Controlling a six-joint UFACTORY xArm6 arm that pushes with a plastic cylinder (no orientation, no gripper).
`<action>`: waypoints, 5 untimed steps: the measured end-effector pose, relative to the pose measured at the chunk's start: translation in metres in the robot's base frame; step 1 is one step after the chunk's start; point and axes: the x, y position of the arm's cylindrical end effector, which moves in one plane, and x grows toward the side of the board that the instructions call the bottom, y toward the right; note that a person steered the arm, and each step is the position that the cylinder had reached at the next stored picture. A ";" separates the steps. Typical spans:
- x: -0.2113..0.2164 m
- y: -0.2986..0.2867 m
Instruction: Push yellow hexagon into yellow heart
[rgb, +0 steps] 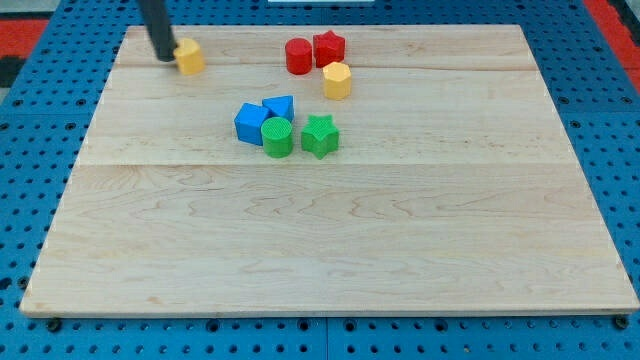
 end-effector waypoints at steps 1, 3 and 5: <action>0.010 0.088; 0.027 0.134; 0.029 0.108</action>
